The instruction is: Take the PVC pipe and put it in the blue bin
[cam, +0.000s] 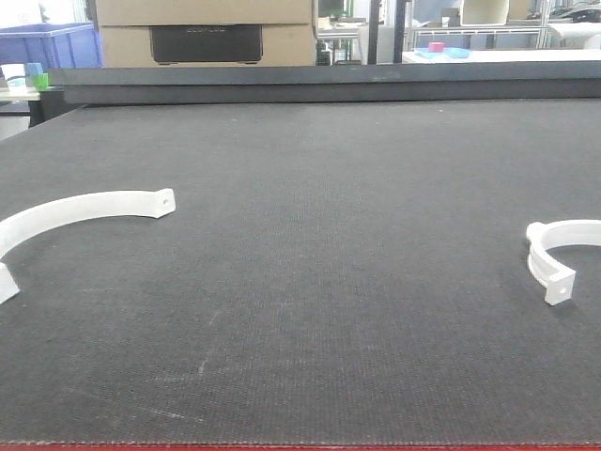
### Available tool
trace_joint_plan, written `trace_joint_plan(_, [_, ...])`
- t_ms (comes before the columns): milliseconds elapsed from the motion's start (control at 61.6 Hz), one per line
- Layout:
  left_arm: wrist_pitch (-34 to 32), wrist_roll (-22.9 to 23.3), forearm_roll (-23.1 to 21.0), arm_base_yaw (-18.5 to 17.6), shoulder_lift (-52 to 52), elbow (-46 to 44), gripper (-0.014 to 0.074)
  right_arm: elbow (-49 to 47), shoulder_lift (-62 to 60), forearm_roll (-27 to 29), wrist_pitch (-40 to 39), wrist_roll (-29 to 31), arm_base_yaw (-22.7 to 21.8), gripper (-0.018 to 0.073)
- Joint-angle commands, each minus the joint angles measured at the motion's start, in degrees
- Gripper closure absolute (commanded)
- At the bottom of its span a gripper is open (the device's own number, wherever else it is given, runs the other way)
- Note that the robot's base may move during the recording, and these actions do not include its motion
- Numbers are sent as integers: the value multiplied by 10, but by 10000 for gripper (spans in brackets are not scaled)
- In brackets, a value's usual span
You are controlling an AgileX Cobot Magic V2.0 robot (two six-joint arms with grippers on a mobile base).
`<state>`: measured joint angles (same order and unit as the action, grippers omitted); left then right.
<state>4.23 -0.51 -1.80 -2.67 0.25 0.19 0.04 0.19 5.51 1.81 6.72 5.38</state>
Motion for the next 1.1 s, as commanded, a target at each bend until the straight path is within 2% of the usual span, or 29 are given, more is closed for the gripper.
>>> trace_joint_plan(0, [-9,1,1,2,-2,-2,708,0,-2,0,-10,2,-3,728])
trace_joint_plan(780, [-13,1,1,2,-2,-2,708,0,-2,0,-10,2,-3,728])
trace_joint_plan(958, [-37,1,1,2,-2,-2,708,0,-2,0,6,2,-3,728])
trace_joint_plan(1088, [-78,1,2,2,-2,-2,708,0,-2,0,6,2,-3,728])
